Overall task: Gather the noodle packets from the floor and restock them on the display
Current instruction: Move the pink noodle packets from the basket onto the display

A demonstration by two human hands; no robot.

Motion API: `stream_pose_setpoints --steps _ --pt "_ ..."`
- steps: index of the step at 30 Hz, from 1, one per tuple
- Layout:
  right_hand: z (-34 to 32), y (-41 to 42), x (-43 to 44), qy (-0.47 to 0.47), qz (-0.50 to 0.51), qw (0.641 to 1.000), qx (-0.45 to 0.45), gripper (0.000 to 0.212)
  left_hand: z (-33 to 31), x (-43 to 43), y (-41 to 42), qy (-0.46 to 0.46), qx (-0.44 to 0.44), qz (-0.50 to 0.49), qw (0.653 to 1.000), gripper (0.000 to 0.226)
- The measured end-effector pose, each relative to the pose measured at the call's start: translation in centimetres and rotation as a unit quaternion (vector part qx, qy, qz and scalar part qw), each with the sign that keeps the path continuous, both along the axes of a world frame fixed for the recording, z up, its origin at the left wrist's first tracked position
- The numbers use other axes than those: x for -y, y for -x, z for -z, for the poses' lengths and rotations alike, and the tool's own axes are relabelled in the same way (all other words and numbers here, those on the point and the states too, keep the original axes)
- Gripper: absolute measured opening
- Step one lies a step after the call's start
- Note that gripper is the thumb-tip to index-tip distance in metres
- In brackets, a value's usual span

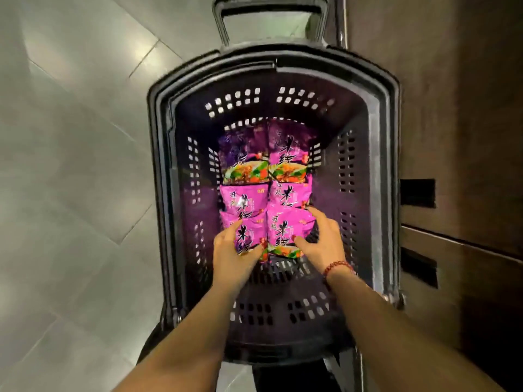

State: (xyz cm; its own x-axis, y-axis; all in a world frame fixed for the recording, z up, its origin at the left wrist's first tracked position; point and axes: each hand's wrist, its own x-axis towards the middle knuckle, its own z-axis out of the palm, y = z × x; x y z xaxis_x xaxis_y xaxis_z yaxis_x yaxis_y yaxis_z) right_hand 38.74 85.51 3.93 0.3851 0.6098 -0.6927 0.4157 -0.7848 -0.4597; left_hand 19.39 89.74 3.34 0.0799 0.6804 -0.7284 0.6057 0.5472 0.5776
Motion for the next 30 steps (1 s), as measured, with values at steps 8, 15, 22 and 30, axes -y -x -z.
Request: stream_pose_setpoints --steps 8,15,22,30 --pt "12.0 0.8 3.1 0.106 -0.028 0.994 0.027 0.085 10.9 1.7 -1.6 0.005 -0.04 -0.107 0.993 0.08" --pt "15.1 1.8 3.5 0.174 -0.122 0.972 0.102 0.098 13.9 1.8 -0.3 -0.035 0.0 0.004 0.999 0.098" --pt "16.3 3.4 4.2 0.093 0.016 0.996 -0.001 0.103 14.3 1.4 0.0 -0.011 -0.029 0.055 0.998 0.093" --pt "13.5 1.5 3.6 0.056 0.011 0.998 0.006 0.098 12.7 1.4 -0.2 -0.012 -0.03 0.054 0.998 0.102"
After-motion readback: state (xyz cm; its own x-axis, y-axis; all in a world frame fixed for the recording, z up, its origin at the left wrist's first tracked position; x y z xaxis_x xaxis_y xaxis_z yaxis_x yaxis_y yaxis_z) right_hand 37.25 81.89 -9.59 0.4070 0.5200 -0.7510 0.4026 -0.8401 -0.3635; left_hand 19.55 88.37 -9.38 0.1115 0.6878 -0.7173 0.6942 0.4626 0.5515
